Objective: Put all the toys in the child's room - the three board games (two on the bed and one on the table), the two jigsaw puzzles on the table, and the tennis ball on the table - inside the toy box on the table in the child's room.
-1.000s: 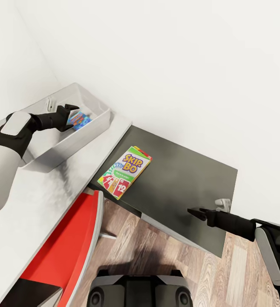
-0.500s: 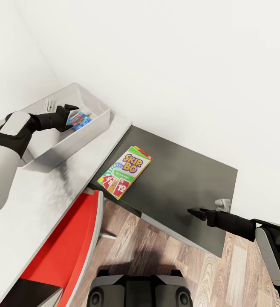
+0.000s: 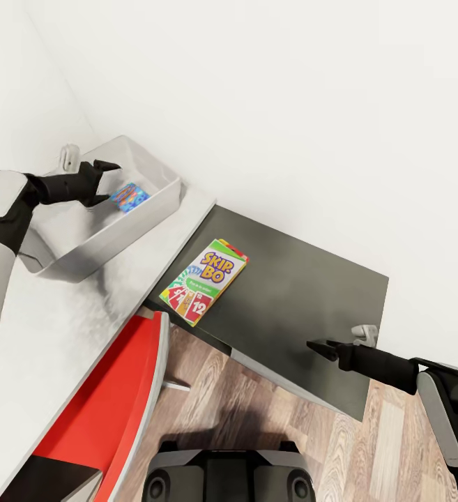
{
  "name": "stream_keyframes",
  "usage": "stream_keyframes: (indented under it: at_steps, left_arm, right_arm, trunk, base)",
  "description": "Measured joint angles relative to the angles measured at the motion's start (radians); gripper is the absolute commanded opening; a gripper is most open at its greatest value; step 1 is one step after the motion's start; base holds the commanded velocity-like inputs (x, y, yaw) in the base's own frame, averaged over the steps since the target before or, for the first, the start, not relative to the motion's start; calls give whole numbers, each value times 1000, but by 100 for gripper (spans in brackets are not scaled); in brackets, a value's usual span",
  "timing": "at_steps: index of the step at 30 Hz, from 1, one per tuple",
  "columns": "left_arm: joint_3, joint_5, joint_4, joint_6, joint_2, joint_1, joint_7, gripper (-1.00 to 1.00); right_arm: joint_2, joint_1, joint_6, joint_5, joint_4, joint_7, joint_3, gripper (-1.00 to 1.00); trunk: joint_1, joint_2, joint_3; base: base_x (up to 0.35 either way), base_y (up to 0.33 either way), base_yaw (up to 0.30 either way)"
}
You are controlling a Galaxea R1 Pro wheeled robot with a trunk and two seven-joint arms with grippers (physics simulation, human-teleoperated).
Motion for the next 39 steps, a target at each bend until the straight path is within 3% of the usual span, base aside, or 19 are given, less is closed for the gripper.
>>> stream_keyframes:
  at_steps: [1,3,4,6,7,10,14,17,19,21,22,23,24,25,27,30,35,39]
  left_arm:
    - [0,-1,-1,1,0,0,0,100]
    - [0,2,-95,51,8,22,2,100]
    - [0,1,-97,52,9,23,2,100]
    - [2,6,-205,89,11,51,9,100]
    - [2,4,-207,90,11,52,9,100]
    - [2,10,-370,128,11,83,43,100]
    - [3,17,-463,144,12,99,75,100]
    - [4,43,-533,154,16,112,108,100]
    - [4,63,-561,157,18,118,123,100]
    - [5,110,-610,162,21,127,152,100]
    - [5,110,-611,162,21,127,153,100]
    - [5,136,-634,164,22,131,169,100]
    - [5,208,-704,167,25,137,231,100]
    - [5,206,-707,168,26,138,233,100]
    - [4,247,-753,169,27,141,288,100]
    - [3,268,-774,169,27,142,317,100]
    - [2,349,-823,170,27,157,415,100]
    - [3,381,-837,170,28,169,447,100]
  right_arm:
    - [0,0,0,0,0,0,0,100]
    - [0,0,-3,1,0,0,-2,100]
    - [0,0,-3,1,0,0,-2,100]
    - [-1,1,-12,1,1,0,-3,100]
    - [-1,1,-12,1,1,0,-3,100]
    - [-2,2,-35,2,1,2,-4,100]
    - [-4,5,-51,2,1,4,-5,100]
    - [-5,7,-62,2,1,5,-7,100]
    - [-6,8,-66,2,1,6,-8,100]
    - [-6,10,-71,2,0,7,-10,100]
    - [-6,10,-71,2,0,7,-10,100]
    - [-7,10,-73,2,0,7,-11,100]
    - [-8,14,-85,3,-1,10,-13,100]
    - [-8,14,-85,3,-1,10,-13,100]
    - [-9,19,-102,3,-1,14,-14,100]
    - [-10,21,-112,3,-1,16,-14,100]
    - [-11,28,-135,3,-1,22,-15,100]
    - [-12,29,-141,3,-1,23,-16,100]
  trunk:
    - [0,0,0]
    - [0,0,0]
    - [0,0,0]
    - [0,0,0]
    - [0,0,0]
    - [0,0,0]
    - [0,0,0]
    - [0,0,0]
    - [0,0,0]
    - [0,0,0]
    - [0,0,0]
    - [0,0,0]
    - [0,0,0]
    - [0,0,0]
    - [0,0,0]
    - [0,0,0]
    - [0,0,0]
    - [0,0,0]
  base:
    - [0,0,0]
    - [0,0,0]
    - [0,0,0]
    - [0,0,0]
    - [0,0,0]
    - [0,0,0]
    - [0,0,0]
    - [0,0,0]
    - [0,0,0]
    - [0,0,0]
    - [0,0,0]
    - [0,0,0]
    - [0,0,0]
    - [0,0,0]
    - [0,0,0]
    - [0,0,0]
    - [0,0,0]
    - [0,0,0]
